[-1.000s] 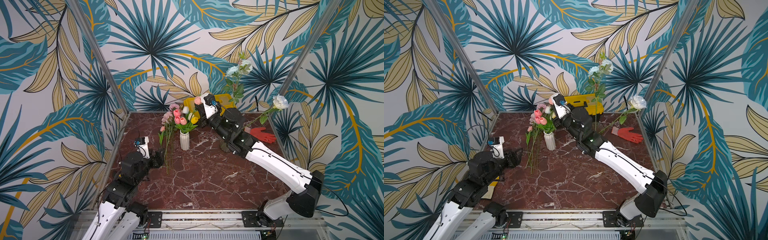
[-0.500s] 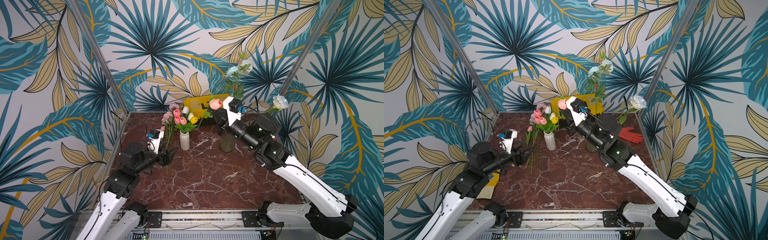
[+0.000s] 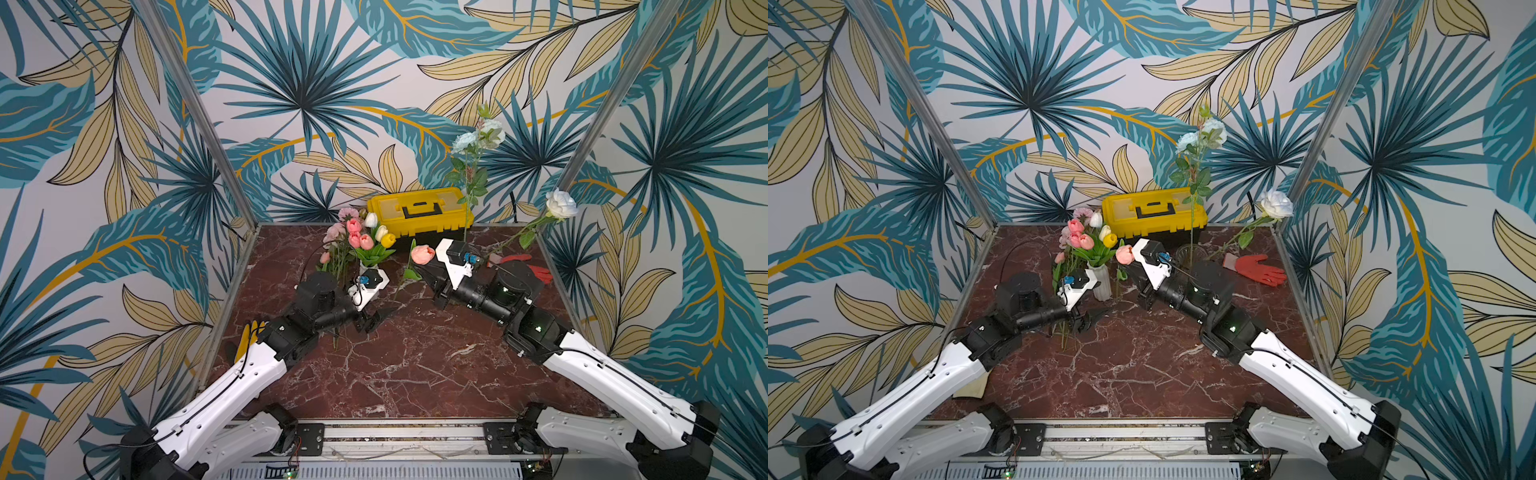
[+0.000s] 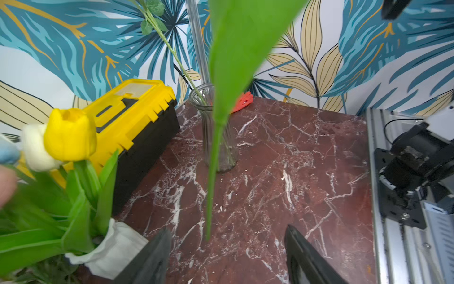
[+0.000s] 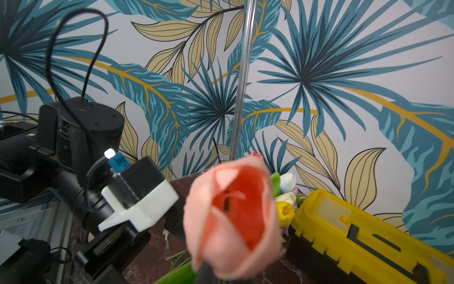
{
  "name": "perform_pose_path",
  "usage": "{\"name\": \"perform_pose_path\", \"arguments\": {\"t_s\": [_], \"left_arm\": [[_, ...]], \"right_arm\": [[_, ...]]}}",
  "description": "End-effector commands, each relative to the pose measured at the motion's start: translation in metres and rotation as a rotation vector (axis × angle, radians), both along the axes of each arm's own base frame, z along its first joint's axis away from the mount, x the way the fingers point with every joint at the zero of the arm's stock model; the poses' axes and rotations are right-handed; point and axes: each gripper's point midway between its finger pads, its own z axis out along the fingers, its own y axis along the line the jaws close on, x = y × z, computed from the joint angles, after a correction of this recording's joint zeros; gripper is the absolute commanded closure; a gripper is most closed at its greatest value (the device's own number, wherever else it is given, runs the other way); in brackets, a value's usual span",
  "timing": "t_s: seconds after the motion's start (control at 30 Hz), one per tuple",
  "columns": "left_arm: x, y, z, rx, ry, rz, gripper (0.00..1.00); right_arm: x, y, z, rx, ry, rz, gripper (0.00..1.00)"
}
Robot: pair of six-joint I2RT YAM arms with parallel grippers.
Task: Pick out pink flowers from the vase
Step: Place the flower at the center of the board.
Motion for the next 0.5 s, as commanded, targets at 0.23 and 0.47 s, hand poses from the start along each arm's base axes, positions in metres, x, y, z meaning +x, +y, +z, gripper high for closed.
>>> {"name": "perform_pose_path", "arguments": {"t_s": [0.23, 0.47], "left_arm": [[-0.013, -0.017, 0.018, -0.049, -0.132, -0.148, 0.5], [-0.013, -0.018, 0.012, -0.057, -0.103, -0.153, 0.76]], "right_arm": [[-0.023, 0.001, 0.002, 0.155, -0.019, 0.116, 1.0], [-0.021, 0.0, 0.003, 0.181, -0.016, 0.109, 1.0]]}}
